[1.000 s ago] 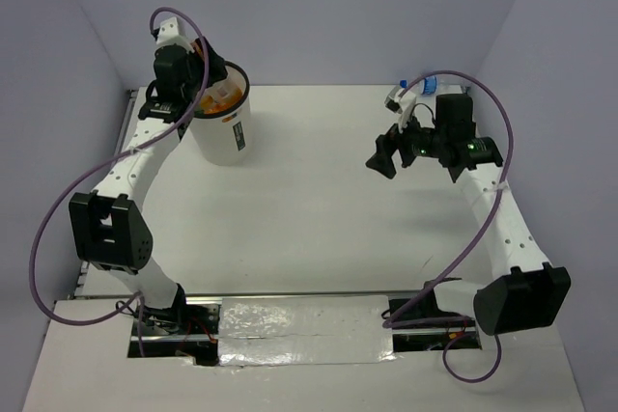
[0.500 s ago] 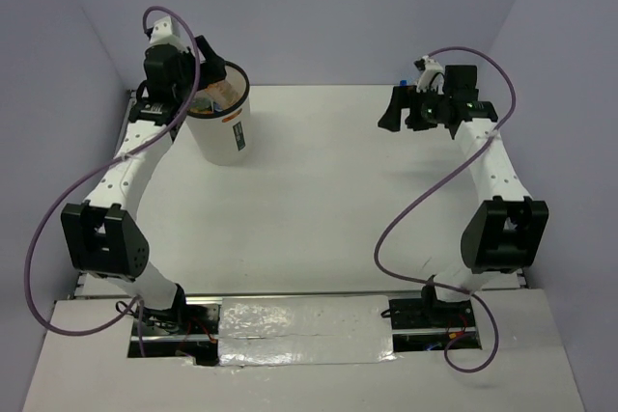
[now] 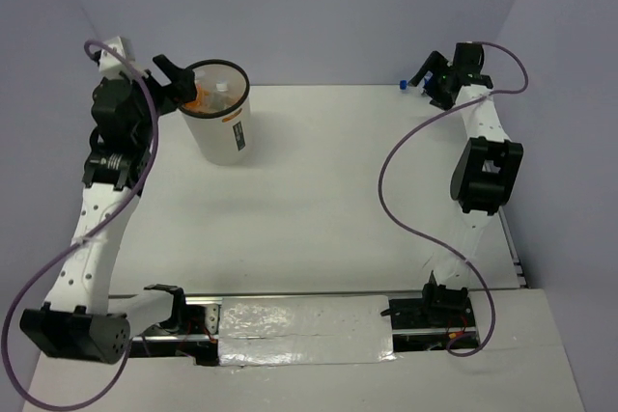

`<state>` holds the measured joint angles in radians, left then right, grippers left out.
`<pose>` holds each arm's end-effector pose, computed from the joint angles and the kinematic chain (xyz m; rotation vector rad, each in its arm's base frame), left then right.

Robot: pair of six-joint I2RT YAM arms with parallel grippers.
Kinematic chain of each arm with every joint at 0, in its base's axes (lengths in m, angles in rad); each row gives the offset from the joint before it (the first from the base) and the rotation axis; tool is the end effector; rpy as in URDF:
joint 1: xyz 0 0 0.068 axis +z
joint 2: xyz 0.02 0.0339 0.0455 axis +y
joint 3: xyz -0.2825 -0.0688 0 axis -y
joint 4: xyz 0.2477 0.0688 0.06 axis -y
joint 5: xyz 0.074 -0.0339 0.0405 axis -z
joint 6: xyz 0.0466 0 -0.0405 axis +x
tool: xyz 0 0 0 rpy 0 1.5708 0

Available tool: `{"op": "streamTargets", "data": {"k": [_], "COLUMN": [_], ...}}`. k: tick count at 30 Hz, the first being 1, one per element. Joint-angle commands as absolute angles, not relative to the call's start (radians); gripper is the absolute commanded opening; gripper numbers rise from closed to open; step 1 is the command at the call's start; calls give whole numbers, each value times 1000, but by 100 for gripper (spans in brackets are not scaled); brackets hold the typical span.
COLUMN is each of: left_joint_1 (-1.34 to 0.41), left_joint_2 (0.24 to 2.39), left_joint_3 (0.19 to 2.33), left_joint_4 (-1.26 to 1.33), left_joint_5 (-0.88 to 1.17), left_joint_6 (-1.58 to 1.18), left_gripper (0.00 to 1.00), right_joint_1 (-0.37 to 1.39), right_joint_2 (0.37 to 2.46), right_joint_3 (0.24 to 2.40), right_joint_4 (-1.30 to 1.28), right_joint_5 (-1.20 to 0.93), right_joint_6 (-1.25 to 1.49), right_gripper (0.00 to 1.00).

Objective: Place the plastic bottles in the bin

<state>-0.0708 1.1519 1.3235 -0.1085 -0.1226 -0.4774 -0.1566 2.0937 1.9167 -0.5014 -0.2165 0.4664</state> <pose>0.2587 -0.0126 0.4806 -0.4028 1.4636 -0.3473 0.5039 -0.0694 0.2987 0.5807 2.1867 0.4094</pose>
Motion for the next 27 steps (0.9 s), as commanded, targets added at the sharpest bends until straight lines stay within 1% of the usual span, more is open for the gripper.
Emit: {"op": "streamTargets", "data": {"k": [1,5,10,18,21,27], "left_joint_1": [-66,-66,-68,-68,-69,-69], "left_joint_2": [1050,899,796,755,758,767], "left_joint_3": [1202,1069,963,876,867,856], "left_joint_4": [-156,-166,-179,-140,-130,-123], "left_joint_5": [-146,-153,-153,-141,-134,-127], "left_joint_6": [-503,-576,-652,-721,-733,-756], "left_gripper": [99,99,99,99,99,99], "right_joint_1": [-189,-202,-202,-207,-207,-207], "right_joint_2": [2199,2339,2425,2546,2609,2687], "right_joint_3": [2057,2154,2207,2275,2333,2353], "right_joint_4": [-434,-391,-287,-131,-133,-40], "right_joint_5": [-127,-69,-2,-9,-11,-12], "right_joint_6": [618,690,741,891,937,1034], "right_gripper": [96,95,94,94,94,95]}}
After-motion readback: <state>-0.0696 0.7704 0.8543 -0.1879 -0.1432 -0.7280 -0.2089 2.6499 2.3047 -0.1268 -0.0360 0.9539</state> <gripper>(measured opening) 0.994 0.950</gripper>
